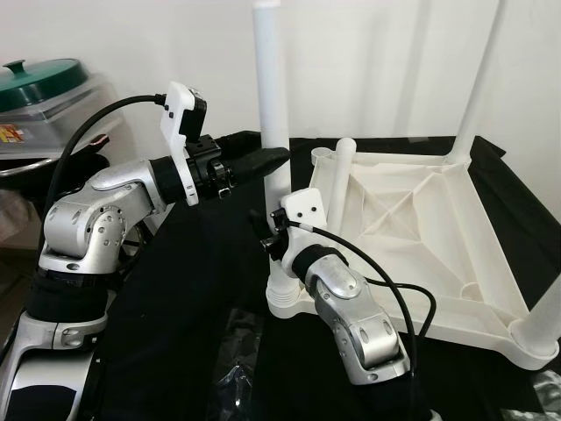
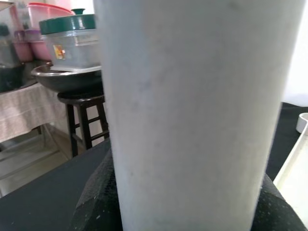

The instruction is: Building children table

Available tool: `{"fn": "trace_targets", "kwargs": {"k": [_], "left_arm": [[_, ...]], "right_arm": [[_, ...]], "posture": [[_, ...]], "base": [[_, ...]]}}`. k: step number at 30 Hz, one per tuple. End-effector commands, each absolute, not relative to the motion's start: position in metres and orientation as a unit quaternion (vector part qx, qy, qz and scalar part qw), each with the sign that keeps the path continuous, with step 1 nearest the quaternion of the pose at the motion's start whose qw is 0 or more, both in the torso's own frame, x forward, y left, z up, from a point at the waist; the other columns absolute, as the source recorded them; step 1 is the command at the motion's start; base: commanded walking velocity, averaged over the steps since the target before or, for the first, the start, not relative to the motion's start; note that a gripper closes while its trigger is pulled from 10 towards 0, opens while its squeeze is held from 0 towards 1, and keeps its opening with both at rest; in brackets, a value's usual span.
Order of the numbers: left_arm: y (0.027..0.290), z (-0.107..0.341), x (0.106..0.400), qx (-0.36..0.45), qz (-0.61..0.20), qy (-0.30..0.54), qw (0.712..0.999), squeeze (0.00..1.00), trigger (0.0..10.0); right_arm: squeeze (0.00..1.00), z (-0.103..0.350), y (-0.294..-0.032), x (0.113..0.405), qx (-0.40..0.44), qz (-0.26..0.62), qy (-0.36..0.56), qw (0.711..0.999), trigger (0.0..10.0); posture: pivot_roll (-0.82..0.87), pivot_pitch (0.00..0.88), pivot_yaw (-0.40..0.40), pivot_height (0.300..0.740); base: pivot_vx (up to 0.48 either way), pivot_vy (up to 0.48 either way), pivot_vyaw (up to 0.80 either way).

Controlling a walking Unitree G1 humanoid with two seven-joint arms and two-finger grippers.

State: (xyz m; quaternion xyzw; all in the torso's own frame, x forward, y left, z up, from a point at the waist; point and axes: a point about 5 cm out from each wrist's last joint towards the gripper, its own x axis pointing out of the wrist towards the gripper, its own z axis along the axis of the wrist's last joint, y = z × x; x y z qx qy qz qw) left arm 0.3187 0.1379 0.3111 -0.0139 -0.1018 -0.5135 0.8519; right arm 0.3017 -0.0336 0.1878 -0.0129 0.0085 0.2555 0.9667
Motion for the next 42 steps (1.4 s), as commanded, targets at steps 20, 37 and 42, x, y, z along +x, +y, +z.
{"fn": "trace_targets", "kwargs": {"k": [20,37,42], "left_arm": [[0.129,0.304,0.32,-0.015,-0.541,-0.069,0.838,0.0,0.0],[0.127,0.306,0.316,-0.013,-0.558,-0.069,0.827,0.0,0.0],[0.126,0.306,0.315,-0.008,-0.56,-0.069,0.825,0.0,0.0]], "right_arm": [[1.0,0.198,-0.05,0.326,-0.008,0.409,0.011,0.912,10.0],[0.0,0.23,-0.099,0.373,-0.085,0.566,-0.007,0.82,0.0],[0.0,0.229,-0.1,0.374,-0.073,0.595,-0.003,0.8,0.0]], "posture": [[-0.02,0.004,0.075,0.74],[0.0,0.0,0.068,0.74],[0.01,0.0,0.064,0.74]], "base": [[0.0,0.0,0.0],[0.0,0.0,0.0],[0.0,0.0,0.0]]}}
